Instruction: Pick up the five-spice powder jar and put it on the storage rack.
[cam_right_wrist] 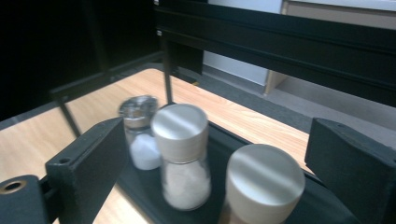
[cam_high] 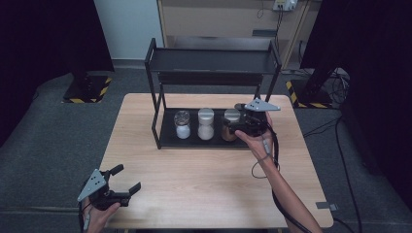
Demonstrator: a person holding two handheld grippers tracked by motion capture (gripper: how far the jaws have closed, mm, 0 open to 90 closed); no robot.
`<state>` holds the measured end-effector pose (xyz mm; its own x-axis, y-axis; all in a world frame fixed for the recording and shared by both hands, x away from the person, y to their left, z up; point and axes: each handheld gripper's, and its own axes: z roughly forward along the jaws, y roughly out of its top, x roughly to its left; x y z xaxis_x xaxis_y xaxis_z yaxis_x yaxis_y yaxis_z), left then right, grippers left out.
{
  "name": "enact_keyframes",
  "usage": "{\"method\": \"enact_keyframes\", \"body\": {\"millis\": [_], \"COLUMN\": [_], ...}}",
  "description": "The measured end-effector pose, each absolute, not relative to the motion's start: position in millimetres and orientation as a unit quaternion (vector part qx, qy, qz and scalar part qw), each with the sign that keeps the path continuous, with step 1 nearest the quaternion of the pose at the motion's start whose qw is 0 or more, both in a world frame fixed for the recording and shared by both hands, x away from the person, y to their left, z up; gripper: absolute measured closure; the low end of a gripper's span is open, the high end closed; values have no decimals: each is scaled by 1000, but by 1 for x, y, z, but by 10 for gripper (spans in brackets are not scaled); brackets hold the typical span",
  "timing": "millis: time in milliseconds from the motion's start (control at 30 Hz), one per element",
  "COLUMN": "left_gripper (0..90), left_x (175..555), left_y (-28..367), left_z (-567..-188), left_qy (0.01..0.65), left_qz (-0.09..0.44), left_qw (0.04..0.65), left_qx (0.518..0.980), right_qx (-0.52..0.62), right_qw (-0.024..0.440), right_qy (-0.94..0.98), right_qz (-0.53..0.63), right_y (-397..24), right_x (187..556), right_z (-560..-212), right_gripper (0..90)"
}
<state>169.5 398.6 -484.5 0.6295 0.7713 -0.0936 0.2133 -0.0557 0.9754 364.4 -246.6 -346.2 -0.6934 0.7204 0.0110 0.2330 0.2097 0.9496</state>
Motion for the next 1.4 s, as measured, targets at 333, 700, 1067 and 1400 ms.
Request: {"method": "enact_keyframes", "body": {"millis": [333, 700, 1067, 1400], "left_gripper": [0, 0, 0, 0], "left_x": [170, 167, 162, 160], "left_y": [400, 399, 401, 402], "left_z": [-486, -483, -483, -483], "left_qy": [359, 355, 356, 357], "left_qz": [235, 240, 243, 246], "left_qw": [590, 590, 595, 595], "left_qx": [684, 685, 679, 677], "right_qx": [292, 270, 266, 284], "right_qw": [206, 205, 217, 236], "right_qy": [747, 739, 734, 723], "right_qz": [562, 582, 586, 585], "right_y": [-263, -284, -308, -329], "right_x": [347, 308, 268, 232], "right_z": [-331, -322, -315, -327], "right_gripper": [28, 29, 29, 31]}}
